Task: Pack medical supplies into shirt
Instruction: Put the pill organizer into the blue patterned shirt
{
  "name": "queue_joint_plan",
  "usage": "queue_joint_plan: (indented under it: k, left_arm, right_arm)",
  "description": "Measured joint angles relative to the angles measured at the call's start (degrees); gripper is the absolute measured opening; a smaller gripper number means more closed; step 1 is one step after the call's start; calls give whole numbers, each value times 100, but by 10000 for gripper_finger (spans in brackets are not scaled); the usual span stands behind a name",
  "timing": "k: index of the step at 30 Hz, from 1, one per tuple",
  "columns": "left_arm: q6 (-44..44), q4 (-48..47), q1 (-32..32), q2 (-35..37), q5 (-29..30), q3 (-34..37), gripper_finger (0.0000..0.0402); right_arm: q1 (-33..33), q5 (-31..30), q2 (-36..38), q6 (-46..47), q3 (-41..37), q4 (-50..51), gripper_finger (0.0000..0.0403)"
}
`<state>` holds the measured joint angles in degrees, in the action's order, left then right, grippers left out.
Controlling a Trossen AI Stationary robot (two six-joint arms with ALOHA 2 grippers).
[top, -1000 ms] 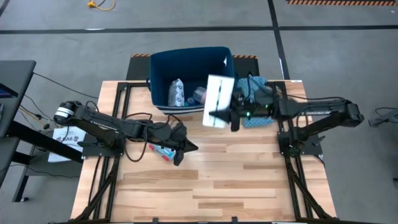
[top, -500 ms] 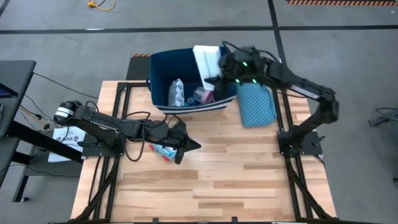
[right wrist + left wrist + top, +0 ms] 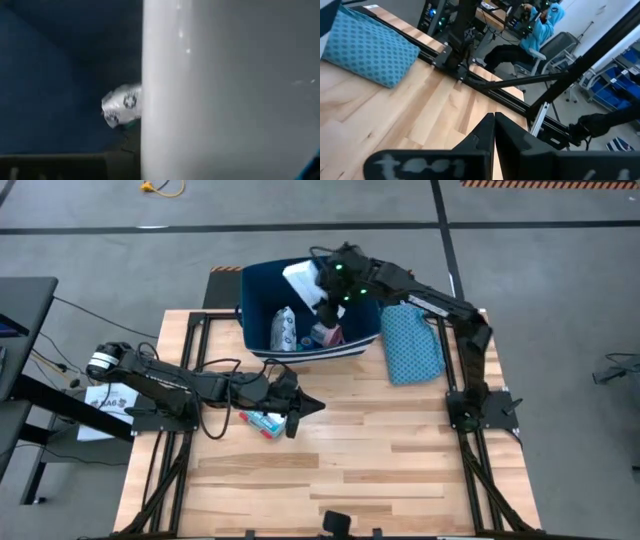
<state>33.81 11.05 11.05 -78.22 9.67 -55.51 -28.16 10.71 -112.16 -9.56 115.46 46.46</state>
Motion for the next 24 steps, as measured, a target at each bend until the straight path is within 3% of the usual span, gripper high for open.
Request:
queue_joint_plan:
  k: [7, 17, 24]
  left_arm:
    - [70, 9, 19, 0, 186, 0, 0]
    - [135, 56, 111, 0, 463, 0, 0]
    - [135, 52, 111, 0, 468, 0, 0]
  right_arm:
    - [-50, 58, -503, -268, 14, 170, 137]
    - [-42, 31, -528, -446, 9, 393, 148]
    - [66, -826, -528, -579, 9, 451, 191]
